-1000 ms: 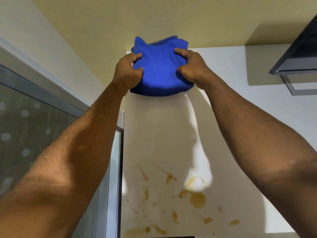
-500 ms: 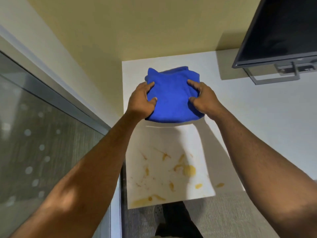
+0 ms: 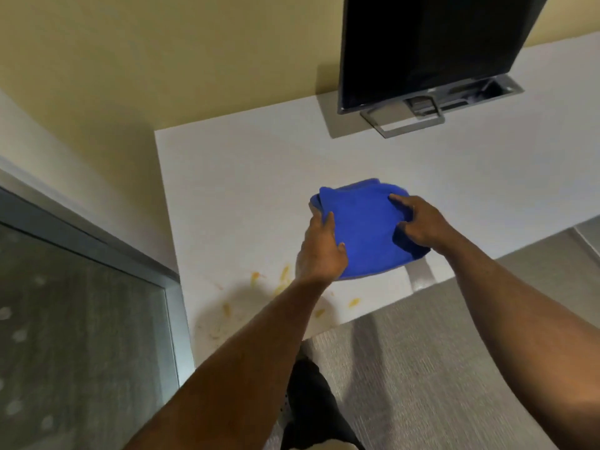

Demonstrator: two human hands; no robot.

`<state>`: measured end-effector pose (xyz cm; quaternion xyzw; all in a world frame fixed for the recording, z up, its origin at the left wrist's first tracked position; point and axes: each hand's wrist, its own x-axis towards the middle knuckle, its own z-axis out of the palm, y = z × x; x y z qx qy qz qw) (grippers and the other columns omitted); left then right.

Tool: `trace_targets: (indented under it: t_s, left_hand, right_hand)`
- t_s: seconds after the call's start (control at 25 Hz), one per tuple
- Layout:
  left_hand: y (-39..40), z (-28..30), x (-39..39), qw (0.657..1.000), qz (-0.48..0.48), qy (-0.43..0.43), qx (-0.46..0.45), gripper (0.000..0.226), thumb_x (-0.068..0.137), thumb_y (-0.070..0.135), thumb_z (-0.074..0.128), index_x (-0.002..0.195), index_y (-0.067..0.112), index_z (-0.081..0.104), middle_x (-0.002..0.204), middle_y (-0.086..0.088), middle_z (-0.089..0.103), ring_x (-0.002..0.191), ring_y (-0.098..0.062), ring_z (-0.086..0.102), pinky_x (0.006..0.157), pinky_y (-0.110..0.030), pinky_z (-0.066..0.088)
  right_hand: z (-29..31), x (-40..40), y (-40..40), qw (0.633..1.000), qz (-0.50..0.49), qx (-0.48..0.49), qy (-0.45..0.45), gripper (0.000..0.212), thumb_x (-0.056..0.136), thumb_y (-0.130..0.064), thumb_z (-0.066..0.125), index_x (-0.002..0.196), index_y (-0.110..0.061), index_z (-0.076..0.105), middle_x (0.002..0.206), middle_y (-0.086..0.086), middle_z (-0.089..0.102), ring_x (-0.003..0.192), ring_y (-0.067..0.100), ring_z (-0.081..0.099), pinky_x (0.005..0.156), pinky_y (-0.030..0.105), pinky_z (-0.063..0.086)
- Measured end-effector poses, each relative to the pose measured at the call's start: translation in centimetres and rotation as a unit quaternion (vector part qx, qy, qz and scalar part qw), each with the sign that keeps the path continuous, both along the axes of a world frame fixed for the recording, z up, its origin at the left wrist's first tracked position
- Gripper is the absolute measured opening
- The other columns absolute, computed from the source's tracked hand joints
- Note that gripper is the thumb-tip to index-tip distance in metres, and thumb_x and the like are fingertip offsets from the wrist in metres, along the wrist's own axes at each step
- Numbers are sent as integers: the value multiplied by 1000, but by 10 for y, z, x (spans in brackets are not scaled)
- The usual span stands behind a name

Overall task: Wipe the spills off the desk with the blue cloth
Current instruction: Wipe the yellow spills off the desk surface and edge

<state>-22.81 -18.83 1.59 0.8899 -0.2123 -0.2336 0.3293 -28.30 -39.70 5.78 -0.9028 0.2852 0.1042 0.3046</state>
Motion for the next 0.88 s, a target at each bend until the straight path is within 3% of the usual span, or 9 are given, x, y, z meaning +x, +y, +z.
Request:
trace_targets:
  t_s: [0.12, 0.24, 0.36, 0.48, 0.56, 0.68, 0.88]
  left_hand:
    - [3, -10, -5, 992, -23, -57, 107, 63, 92, 34, 55, 147, 19, 29, 147, -9, 35, 124, -31, 50, 100, -44, 47]
    - [29, -11, 22, 974, 33, -189, 122, 44, 93, 39, 51, 131, 16, 51, 125, -10, 58, 110, -31, 57, 89, -41, 49]
    - [80, -15, 69, 959, 78, -230, 143, 40, 94, 36, 47, 124, 11, 59, 125, -14, 62, 112, -38, 57, 93, -44, 48]
    - [135, -29, 102, 958, 35, -215, 189, 47, 99, 34, 39, 134, 5, 50, 146, -18, 46, 133, -37, 44, 108, -48, 40]
    - [165, -42, 114, 952, -11, -213, 218, 53, 101, 36, 34, 145, 7, 38, 157, -17, 30, 144, -33, 30, 115, -48, 32]
    - [195, -54, 124, 947, -20, -192, 255, 57, 102, 39, 29, 151, 11, 25, 162, -15, 15, 148, -34, 18, 117, -51, 26]
    - [226, -69, 127, 950, -1, -152, 273, 60, 103, 46, 19, 155, 17, 9, 164, -7, 1, 151, -31, 3, 117, -55, 17]
  right_hand:
    - [-29, -16, 8, 995, -30, -76, 55, 62, 86, -12, 55, 145, -22, 36, 154, 11, 28, 135, 35, 33, 109, 46, 31]
    - [-42, -13, 31, 983, -75, -165, -26, 55, 92, -32, 49, 144, -19, 35, 155, 12, 28, 135, 36, 34, 105, 52, 33]
    - [-57, 2, 55, 985, 26, -154, -78, 66, 91, -53, 43, 146, -19, 31, 157, 10, 26, 142, 30, 29, 109, 50, 31]
    - [-79, 17, 71, 995, 29, -98, -5, 86, 81, -79, 32, 150, -32, 14, 162, 1, 6, 149, 27, 3, 118, 54, 8]
    - [-91, 21, 77, 988, 56, -138, 40, 95, 71, -90, 22, 149, -40, 5, 162, -1, -6, 148, 29, -10, 115, 56, -3]
    - [-98, 20, 63, 976, 93, -192, 34, 88, 72, -89, 16, 147, -46, 2, 162, -3, -6, 148, 30, -9, 115, 58, -1]
    - [-106, -10, 3, 976, 54, -210, 8, 64, 90, -66, 15, 148, -40, 12, 162, -4, 8, 148, 26, 5, 117, 57, 7]
